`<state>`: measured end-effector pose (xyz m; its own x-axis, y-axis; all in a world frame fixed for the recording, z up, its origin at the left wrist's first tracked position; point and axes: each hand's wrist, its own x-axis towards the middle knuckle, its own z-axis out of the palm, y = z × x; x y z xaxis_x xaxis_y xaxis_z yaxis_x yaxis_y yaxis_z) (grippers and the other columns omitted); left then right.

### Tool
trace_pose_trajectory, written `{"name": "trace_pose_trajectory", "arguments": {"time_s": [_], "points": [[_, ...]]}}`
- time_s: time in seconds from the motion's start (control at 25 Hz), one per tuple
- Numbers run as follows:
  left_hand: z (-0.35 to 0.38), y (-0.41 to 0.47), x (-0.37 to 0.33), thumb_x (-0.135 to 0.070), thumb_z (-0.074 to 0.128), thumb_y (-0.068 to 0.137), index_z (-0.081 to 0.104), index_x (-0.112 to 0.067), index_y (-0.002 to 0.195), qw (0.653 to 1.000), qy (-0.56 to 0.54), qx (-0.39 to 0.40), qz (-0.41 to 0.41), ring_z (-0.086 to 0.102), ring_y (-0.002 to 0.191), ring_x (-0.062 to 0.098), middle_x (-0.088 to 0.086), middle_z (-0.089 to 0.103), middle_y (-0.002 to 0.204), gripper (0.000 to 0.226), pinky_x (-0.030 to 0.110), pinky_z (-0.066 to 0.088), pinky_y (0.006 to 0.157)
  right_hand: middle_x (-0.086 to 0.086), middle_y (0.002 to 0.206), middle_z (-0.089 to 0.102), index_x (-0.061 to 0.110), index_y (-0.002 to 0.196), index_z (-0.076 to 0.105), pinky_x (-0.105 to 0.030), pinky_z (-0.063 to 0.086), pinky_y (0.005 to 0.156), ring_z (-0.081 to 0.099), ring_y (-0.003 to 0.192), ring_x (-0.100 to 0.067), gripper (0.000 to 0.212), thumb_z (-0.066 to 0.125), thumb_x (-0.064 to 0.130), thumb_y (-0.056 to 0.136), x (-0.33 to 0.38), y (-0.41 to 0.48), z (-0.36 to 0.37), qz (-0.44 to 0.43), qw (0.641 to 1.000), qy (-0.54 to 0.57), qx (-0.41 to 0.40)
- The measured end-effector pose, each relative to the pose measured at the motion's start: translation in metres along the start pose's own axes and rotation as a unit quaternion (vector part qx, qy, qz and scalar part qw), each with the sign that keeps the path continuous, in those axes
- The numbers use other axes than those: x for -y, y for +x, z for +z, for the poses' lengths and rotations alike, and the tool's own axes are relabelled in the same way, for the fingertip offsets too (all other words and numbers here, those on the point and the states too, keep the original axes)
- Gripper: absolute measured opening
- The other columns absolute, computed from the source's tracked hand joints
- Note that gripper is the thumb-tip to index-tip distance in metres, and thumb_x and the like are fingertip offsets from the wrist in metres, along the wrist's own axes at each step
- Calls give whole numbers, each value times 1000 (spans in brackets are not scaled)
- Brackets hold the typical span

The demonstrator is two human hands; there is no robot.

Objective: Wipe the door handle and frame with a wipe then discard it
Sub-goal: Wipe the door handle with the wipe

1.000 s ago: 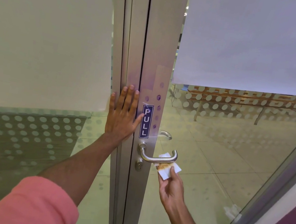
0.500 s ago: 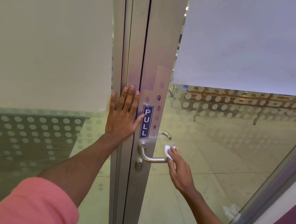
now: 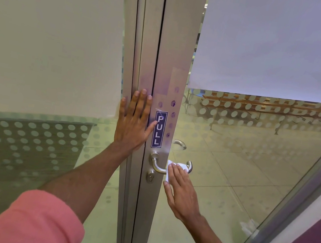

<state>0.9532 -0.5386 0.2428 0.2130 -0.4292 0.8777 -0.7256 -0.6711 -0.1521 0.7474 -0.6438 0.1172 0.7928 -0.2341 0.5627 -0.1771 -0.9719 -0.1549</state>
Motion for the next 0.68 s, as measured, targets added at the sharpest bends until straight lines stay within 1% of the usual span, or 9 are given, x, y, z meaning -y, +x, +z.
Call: {"name": "trace_pose_trajectory", "arguments": {"time_s": [0.08,0.2,0.28,0.36,0.48,0.56,0.6,0.64,0.68], "points": [[-2,0,0,-60,30,99,-18,-11,153,1000,3,9,-2,-26,149,22,7,-35,158,88,46,-16,122,-8,148,45,5,143,43,-41,23,119,41,138,-23,48,45,20,97,6,5,3,-34,999,-16,2],[-5,0,0,-61,26,100,-24,-13,152,1000,1,19,-3,-29,148,21,6,-38,157,88,45,-18,121,-13,141,53,2,138,49,-47,31,114,49,131,-27,58,67,6,83,31,19,13,-44,999,-30,8],[-6,1,-1,-61,25,100,-26,-13,151,1000,-1,24,-4,-30,147,21,5,-39,156,87,45,-19,121,-16,137,56,1,134,53,-47,37,110,52,129,-28,64,76,5,74,49,29,17,-14,998,-48,30],[-7,1,-1,-61,25,99,-27,-14,151,1000,-4,25,-4,-31,147,20,5,-40,156,87,44,-20,120,-16,135,58,2,130,57,-46,38,109,52,129,-28,65,80,9,70,58,37,19,-9,996,-69,62],[-6,1,2,-61,26,100,-26,-14,151,1000,-5,24,-1,-29,147,20,5,-39,156,87,43,-21,120,-14,143,50,5,137,49,-41,30,114,44,135,-26,64,75,12,79,60,43,19,-8,992,-93,87],[-6,1,2,-60,26,100,-24,-13,152,1000,-8,21,2,-27,148,20,5,-37,157,87,44,-20,120,-12,149,42,8,144,39,-38,30,114,39,138,-24,64,68,14,87,57,43,18,27,994,-71,77],[-5,1,2,-61,26,99,-23,-13,152,1000,-8,18,3,-26,148,21,5,-36,158,87,44,-20,120,-11,150,42,9,146,36,-36,34,112,41,136,-24,62,63,14,91,58,44,16,51,995,-45,76],[-5,1,1,-61,26,99,-22,-13,153,1000,-9,17,4,-26,149,21,5,-35,158,87,44,-19,121,-10,144,48,12,144,38,-33,42,104,49,128,-23,56,59,12,92,58,46,13,68,995,-24,70],[-4,1,1,-61,27,99,-22,-13,153,1000,-10,15,5,-25,149,21,5,-34,158,87,44,-19,121,-9,130,59,15,138,44,-29,49,87,58,111,-21,48,57,10,93,59,50,9,88,995,-2,52]]}}
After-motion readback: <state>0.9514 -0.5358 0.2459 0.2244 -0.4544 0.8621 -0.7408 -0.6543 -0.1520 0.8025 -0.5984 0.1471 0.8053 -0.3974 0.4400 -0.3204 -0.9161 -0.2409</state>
